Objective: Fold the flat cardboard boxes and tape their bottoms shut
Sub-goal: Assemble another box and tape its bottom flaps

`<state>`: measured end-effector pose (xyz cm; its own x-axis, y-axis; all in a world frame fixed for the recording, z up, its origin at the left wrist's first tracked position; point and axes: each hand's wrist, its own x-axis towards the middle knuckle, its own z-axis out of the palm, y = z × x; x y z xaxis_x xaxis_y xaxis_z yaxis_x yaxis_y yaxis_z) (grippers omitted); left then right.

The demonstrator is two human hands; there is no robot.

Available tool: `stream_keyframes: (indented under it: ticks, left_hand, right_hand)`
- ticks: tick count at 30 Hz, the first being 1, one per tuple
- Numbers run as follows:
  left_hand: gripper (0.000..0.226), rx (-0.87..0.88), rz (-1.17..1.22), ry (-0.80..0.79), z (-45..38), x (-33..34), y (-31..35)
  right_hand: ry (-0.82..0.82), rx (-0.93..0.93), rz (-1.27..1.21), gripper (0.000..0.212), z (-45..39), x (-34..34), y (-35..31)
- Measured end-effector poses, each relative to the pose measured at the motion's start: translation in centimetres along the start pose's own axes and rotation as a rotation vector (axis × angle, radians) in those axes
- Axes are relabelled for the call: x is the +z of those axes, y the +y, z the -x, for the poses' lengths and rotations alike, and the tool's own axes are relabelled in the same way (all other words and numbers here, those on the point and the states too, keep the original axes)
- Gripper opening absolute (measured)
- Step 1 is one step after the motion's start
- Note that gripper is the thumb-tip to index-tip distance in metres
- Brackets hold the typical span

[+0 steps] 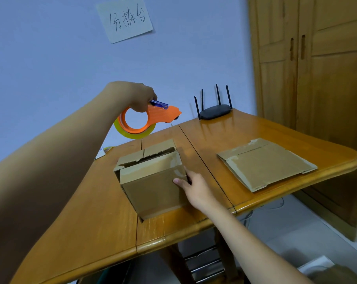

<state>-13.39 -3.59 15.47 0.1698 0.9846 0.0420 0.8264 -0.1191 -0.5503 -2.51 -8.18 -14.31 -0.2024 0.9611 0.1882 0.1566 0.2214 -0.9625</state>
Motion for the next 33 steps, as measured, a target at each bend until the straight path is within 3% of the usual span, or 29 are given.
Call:
stream_keyframes:
  ticks: [18, 33]
  left_hand:
    - [0.038, 0.027, 0.007, 0.025, 0.2, 0.9, -1.0]
    - [0.035, 0.017, 0.029, 0.048, 1.0, 1.6, -1.2]
  right_hand:
    - [0.045, 0.007, -0.063, 0.055, 0.3, 0.5, 0.4]
    - [0.1, 0.056, -0.042, 0.063, 1.0, 1.1, 0.8]
